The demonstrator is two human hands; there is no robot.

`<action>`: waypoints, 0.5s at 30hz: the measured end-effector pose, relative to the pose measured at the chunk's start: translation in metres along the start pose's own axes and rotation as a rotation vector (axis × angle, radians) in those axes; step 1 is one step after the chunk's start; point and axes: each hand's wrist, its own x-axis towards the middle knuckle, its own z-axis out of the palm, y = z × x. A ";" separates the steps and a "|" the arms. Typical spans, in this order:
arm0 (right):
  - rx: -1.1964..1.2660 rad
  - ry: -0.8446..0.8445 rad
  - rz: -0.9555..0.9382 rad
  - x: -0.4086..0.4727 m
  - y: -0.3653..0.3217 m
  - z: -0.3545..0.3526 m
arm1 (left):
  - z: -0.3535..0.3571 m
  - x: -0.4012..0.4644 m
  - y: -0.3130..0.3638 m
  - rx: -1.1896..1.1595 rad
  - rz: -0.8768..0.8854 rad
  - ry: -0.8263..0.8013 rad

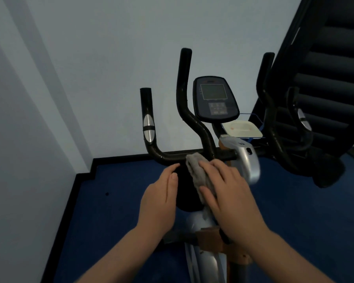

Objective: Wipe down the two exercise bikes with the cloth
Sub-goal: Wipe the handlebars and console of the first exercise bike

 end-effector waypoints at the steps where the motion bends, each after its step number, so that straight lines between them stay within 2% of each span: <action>1: -0.003 0.021 0.005 -0.001 0.001 -0.001 | -0.002 0.001 -0.001 0.019 0.007 -0.006; 5: -0.006 0.050 0.016 0.025 -0.013 -0.002 | -0.001 0.002 0.001 0.026 0.014 -0.003; 8: -0.010 0.002 -0.009 0.040 -0.025 0.010 | 0.000 0.001 0.003 0.017 0.002 0.001; 12: 0.042 0.115 -0.032 0.006 -0.008 0.019 | -0.002 0.000 0.002 0.013 0.002 -0.015; 15: 0.020 0.134 -0.043 -0.005 -0.005 0.024 | -0.002 0.001 0.002 0.014 0.002 -0.024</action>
